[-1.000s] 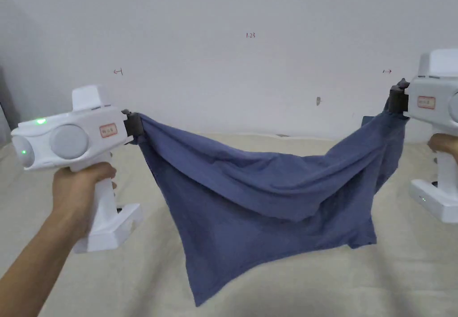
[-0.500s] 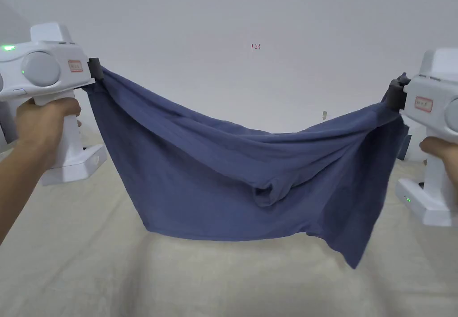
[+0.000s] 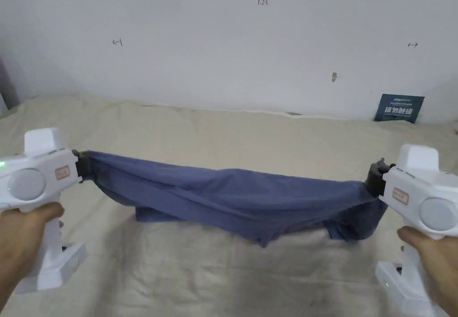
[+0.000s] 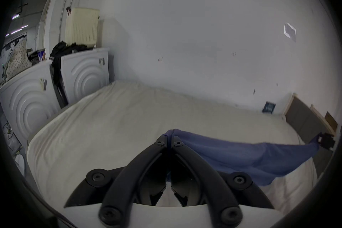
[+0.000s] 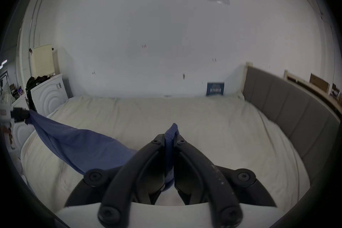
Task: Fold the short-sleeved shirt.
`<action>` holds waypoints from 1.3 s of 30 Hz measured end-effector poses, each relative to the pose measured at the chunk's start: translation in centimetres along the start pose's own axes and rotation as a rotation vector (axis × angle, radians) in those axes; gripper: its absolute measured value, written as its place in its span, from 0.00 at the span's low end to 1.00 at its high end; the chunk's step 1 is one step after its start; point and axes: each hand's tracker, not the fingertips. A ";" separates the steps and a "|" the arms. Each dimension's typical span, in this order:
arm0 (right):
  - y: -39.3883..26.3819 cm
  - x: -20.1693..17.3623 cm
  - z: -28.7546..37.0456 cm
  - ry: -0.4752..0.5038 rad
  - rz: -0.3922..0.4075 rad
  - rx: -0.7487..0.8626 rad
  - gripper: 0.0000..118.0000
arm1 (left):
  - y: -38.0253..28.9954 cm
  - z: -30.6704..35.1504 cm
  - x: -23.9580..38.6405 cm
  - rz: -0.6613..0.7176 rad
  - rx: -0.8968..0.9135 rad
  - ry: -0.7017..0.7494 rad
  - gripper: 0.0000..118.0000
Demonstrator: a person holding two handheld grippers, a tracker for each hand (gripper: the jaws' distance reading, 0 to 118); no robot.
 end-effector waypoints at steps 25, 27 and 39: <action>-28.2 5.3 14.0 -0.076 -0.149 -0.513 0.08 | -28.5 15.3 -2.7 0.092 -0.482 0.132 0.02; -29.6 5.1 13.3 -0.087 -0.132 -0.566 0.08 | -29.2 14.2 -3.1 0.087 -0.537 0.145 0.02; -22.7 4.4 17.0 -0.060 -0.117 -0.338 0.97 | -25.0 14.7 0.3 0.078 -0.408 0.107 0.99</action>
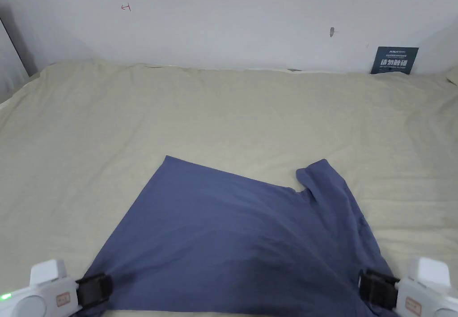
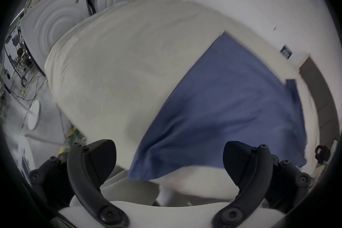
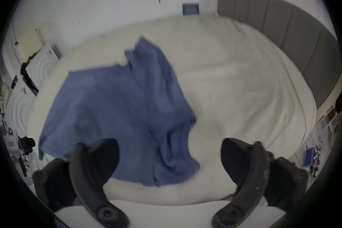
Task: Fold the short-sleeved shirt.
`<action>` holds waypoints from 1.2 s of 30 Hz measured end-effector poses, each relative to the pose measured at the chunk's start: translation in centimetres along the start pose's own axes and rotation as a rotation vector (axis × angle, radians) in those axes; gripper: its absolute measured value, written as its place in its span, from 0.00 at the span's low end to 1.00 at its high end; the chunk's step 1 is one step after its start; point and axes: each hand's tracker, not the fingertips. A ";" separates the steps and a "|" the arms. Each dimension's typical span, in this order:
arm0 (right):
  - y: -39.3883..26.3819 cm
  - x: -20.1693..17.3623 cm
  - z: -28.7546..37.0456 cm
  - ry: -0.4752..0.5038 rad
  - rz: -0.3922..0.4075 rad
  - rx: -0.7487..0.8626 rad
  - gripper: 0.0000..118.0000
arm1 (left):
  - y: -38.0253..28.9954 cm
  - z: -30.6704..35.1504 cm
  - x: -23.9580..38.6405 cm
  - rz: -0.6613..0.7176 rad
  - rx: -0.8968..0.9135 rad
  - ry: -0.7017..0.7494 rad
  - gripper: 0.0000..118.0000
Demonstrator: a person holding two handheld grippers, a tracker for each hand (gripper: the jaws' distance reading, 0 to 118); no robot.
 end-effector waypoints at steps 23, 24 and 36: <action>7.7 -8.4 12.9 -0.037 0.223 0.737 0.01 | 9.8 10.0 14.4 -0.101 0.708 -0.276 0.00; 7.8 -8.5 12.8 -0.036 0.221 0.737 0.01 | 9.9 9.9 14.5 -0.106 0.704 -0.276 0.00; 10.9 -9.4 8.8 -0.029 0.209 0.695 0.01 | 17.9 2.0 13.3 -0.228 0.458 -0.295 0.00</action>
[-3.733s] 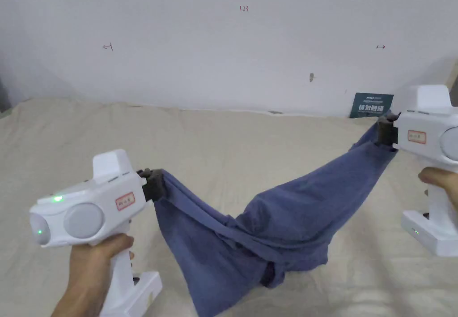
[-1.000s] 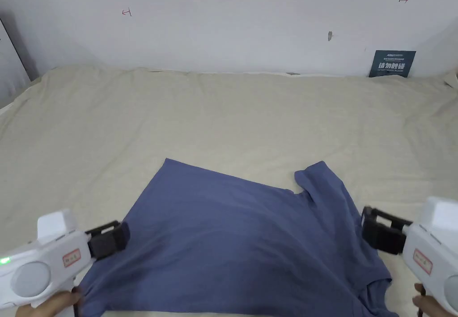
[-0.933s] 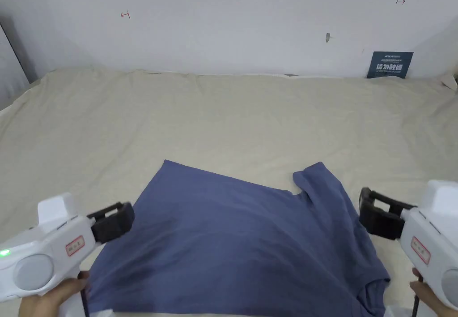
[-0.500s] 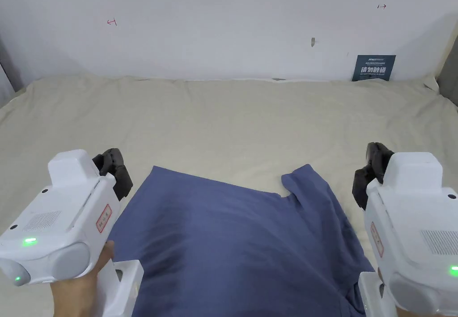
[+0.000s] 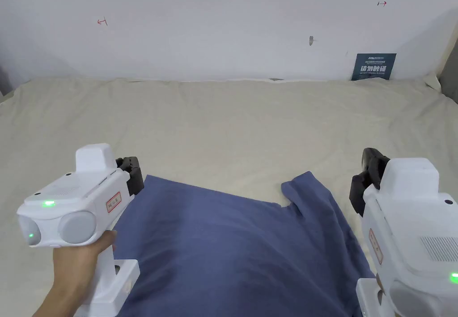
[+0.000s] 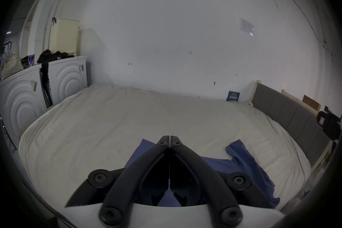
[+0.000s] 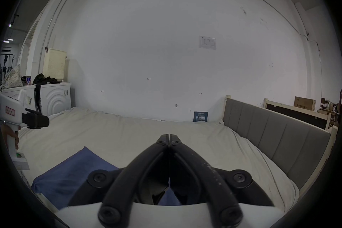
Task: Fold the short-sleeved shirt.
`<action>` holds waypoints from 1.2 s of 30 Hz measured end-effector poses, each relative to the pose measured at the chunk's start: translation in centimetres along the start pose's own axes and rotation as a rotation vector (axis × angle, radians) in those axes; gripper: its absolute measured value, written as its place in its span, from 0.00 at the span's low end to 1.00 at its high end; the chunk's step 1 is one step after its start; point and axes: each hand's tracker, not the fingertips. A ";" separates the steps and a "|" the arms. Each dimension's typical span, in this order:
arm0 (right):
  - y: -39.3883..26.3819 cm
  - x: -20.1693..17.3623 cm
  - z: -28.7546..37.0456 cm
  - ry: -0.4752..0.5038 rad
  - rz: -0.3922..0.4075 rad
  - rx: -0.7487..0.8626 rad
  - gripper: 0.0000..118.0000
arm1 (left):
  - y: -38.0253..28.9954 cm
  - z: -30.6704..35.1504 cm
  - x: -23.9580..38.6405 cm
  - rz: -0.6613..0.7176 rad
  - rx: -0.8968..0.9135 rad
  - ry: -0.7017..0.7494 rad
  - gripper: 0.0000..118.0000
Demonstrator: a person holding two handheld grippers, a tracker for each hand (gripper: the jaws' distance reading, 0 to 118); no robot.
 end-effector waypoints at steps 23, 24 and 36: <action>-8.1 1.4 -13.3 -0.103 0.062 -0.261 0.01 | -4.9 -30.3 -16.6 -0.050 -0.604 0.114 0.43; -8.3 1.5 -13.5 -0.104 0.063 -0.271 0.01 | -5.3 -30.6 -16.7 -0.066 -0.639 0.129 0.40; -9.5 5.0 -17.1 -0.058 -0.045 -0.514 0.14 | -2.4 -24.0 -13.8 0.099 -0.441 0.048 0.02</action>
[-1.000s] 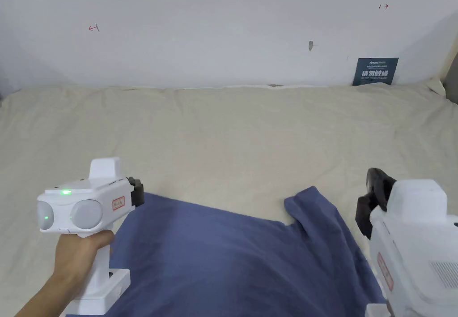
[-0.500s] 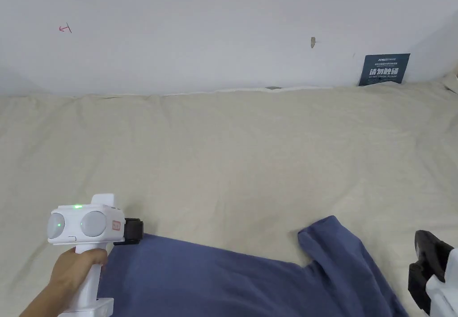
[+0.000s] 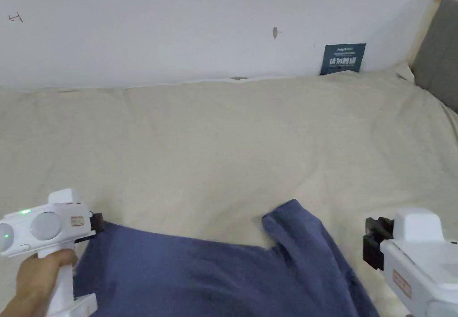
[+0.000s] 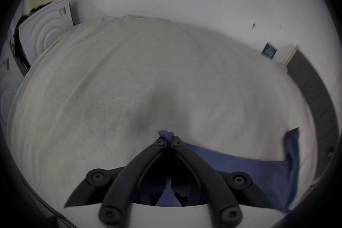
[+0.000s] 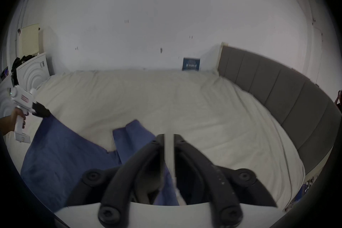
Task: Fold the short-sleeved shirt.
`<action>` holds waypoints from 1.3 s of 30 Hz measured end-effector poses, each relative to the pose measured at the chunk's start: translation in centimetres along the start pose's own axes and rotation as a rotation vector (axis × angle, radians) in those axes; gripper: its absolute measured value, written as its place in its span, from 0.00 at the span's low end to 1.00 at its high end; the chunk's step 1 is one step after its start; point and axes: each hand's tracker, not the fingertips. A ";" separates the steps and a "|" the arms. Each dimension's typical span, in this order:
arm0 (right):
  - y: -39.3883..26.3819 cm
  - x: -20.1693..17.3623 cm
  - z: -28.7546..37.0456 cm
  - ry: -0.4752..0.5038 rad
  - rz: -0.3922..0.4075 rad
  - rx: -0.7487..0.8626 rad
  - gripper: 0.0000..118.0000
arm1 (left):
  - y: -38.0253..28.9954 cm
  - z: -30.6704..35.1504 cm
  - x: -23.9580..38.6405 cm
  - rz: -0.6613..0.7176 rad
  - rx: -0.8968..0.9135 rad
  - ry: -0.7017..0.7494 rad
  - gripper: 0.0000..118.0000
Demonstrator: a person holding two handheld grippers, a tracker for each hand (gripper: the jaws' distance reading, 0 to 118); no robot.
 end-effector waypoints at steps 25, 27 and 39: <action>-6.1 -1.1 -12.2 0.093 -0.029 -0.450 0.05 | -1.4 10.9 3.3 0.015 0.115 -0.165 0.02; -5.9 -2.1 -11.5 0.093 0.039 -0.449 0.04 | -1.8 11.1 3.2 0.021 0.115 -0.162 0.02; 6.2 -0.8 -0.8 0.160 0.061 -0.058 0.04 | -1.2 17.1 1.6 0.119 0.218 -0.164 0.02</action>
